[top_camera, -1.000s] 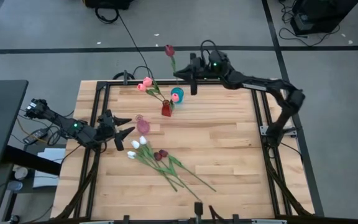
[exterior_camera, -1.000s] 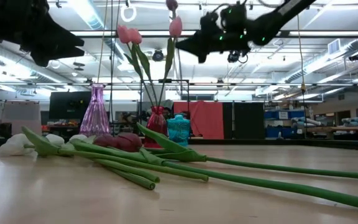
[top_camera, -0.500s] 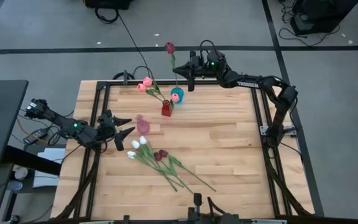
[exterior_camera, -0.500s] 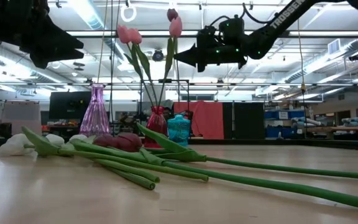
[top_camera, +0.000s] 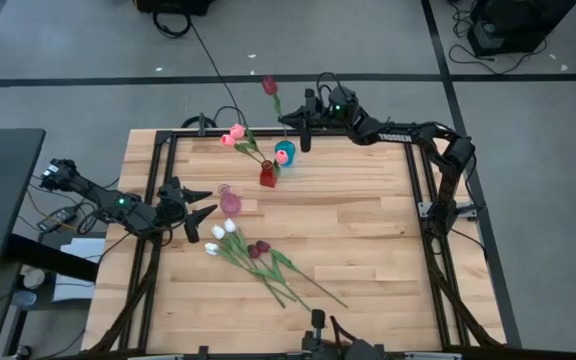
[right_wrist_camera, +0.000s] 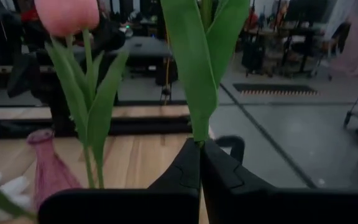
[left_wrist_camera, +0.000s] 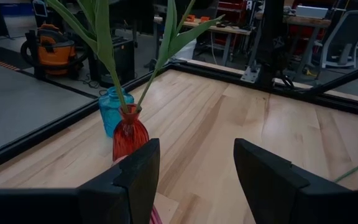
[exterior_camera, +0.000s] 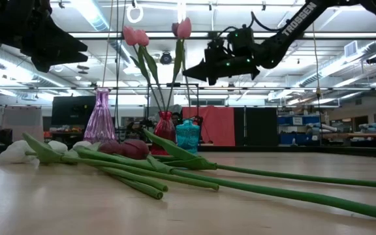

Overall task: Sort flowers into vase by color
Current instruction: Put the dark red tulip into the blue vase

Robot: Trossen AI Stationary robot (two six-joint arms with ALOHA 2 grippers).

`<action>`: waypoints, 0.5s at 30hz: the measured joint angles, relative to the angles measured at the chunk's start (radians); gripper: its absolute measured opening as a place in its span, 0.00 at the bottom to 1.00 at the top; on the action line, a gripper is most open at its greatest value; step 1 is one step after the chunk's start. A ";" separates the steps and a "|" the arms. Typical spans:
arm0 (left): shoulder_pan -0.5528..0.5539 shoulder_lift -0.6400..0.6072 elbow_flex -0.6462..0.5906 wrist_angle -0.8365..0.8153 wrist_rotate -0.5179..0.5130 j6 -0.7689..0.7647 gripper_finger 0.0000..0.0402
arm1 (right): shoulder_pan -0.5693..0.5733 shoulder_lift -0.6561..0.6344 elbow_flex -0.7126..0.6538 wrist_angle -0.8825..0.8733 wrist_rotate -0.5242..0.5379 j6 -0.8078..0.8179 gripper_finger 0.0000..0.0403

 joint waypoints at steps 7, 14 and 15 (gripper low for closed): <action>0.000 0.000 0.000 -0.005 0.004 -0.023 0.53 | -0.004 0.000 -0.005 -0.173 -0.014 -0.050 0.12; 0.000 0.000 0.001 -0.029 0.031 -0.028 0.53 | -0.010 -0.005 0.079 -0.486 0.007 -0.151 0.32; 0.000 0.000 0.001 -0.035 0.031 -0.034 0.53 | -0.010 -0.012 0.087 -0.514 0.026 -0.165 0.34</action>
